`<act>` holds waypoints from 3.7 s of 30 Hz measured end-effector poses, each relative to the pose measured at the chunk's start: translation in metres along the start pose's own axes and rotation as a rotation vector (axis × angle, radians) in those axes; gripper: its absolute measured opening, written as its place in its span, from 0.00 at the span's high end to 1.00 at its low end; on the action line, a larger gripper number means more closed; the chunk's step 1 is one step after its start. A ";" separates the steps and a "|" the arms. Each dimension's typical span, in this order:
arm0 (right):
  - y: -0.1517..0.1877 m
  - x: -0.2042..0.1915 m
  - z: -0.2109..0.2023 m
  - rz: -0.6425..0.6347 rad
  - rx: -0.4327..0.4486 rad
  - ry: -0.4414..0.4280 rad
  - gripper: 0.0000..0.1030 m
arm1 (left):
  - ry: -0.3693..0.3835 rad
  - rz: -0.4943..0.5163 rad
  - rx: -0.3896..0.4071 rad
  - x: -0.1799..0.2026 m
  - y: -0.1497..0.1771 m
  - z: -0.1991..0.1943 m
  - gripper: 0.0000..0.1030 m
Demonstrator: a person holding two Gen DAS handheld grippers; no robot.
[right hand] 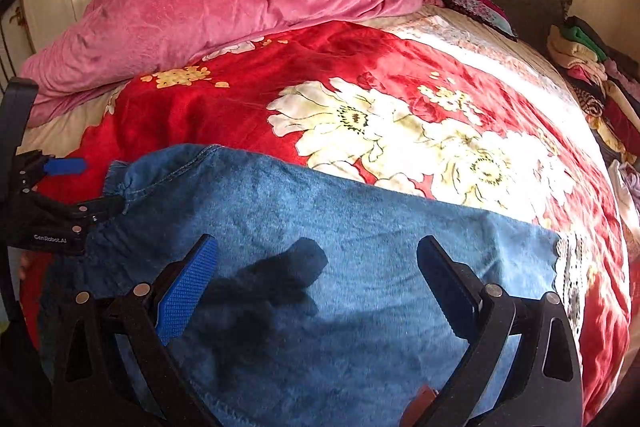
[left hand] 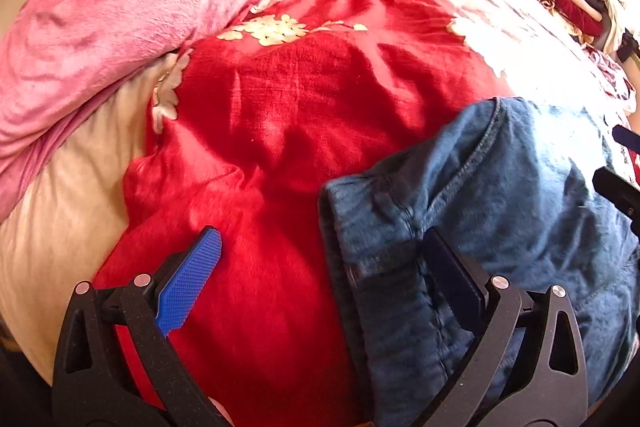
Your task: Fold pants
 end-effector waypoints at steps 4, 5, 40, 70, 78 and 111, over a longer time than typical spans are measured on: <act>-0.011 -0.002 0.016 -0.039 -0.007 0.005 0.04 | 0.036 0.006 0.024 0.001 -0.008 0.009 0.08; -0.013 -0.003 0.020 -0.044 -0.006 0.004 0.04 | 0.034 0.003 0.018 0.001 -0.009 0.012 0.08; 0.009 -0.037 -0.021 -0.176 0.090 -0.122 0.92 | 0.155 0.116 0.308 0.029 0.006 -0.081 0.76; 0.211 -0.114 -0.146 -0.154 0.012 -0.232 0.92 | 0.214 0.178 0.193 0.049 0.149 -0.120 0.65; 0.230 -0.121 -0.130 -0.166 -0.046 -0.231 0.92 | 0.201 0.105 0.208 0.024 0.165 -0.148 0.55; 0.206 -0.065 -0.137 0.132 0.007 -0.246 0.70 | 0.151 0.254 0.194 0.086 0.159 -0.113 0.54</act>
Point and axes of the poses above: each gripper's, at about its wrist camera, not at the fingertips, and z roughly the way its jaws point, x to its right, y to its underside, the point moved 5 cm from there along z, roughly the way its jaws point, and after that the axes turned 9 degrees about z, right-handed, at the moved point
